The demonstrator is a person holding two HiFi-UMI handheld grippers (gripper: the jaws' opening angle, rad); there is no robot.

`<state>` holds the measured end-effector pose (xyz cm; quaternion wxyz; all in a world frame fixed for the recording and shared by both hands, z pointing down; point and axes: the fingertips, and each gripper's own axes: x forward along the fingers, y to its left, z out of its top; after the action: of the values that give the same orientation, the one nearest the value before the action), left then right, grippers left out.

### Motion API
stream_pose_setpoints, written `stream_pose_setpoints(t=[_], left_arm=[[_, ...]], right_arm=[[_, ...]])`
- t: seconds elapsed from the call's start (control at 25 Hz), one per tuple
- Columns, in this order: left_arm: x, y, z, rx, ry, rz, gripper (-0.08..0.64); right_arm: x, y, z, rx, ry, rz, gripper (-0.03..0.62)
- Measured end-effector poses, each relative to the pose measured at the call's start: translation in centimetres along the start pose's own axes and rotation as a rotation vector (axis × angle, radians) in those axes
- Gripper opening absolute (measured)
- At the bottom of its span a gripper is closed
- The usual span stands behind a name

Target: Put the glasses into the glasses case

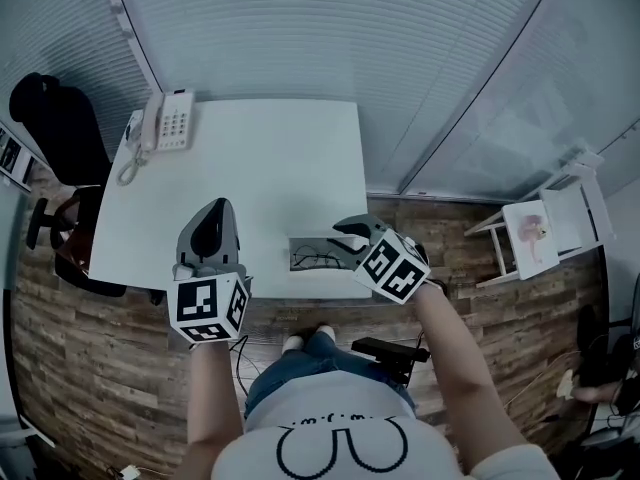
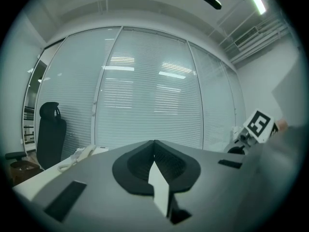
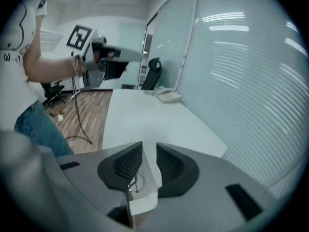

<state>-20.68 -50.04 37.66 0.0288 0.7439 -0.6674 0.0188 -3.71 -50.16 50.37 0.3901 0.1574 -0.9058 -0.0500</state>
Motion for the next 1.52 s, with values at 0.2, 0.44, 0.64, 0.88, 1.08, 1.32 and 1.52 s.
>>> stream_pose_setpoints(t=[0.2,0.44,0.64,0.88,1.08,1.32,1.52], left_arm=[[0.6,-1.8,2.0,0.023,-0.045,-0.036,0.014],[0.8,-3.1,4.3,0.052,-0.093,-0.063,0.014],[0.7,-3.8,6.3,0.079,-0.138,-0.077,0.014],[0.4,-4.5,8.6,0.122,-0.187,-0.087,0.014],[0.0,-5.1,10.0,0.168,-0.213,-0.090,0.014],[-0.3,-5.4,11.2,0.182,-0.238,-0.097,0.014],[-0.2,-5.3,11.9,0.185,-0.250,-0.096,0.014]], right_arm=[[-7.8,-4.7,5.0,0.135,-0.259,-0.230,0.071],[-16.1,-7.5,7.7,0.283,-0.469,-0.479,0.012],[-21.6,-8.5,8.7,0.315,-0.583,-0.695,0.009],[-24.2,-8.7,8.7,0.324,-0.631,-0.816,0.009],[-25.2,-8.8,8.2,0.350,-0.633,-0.831,0.008],[-26.0,-8.8,8.1,0.327,-0.627,-0.836,0.009],[-26.6,-8.7,8.2,0.316,-0.615,-0.858,0.008]])
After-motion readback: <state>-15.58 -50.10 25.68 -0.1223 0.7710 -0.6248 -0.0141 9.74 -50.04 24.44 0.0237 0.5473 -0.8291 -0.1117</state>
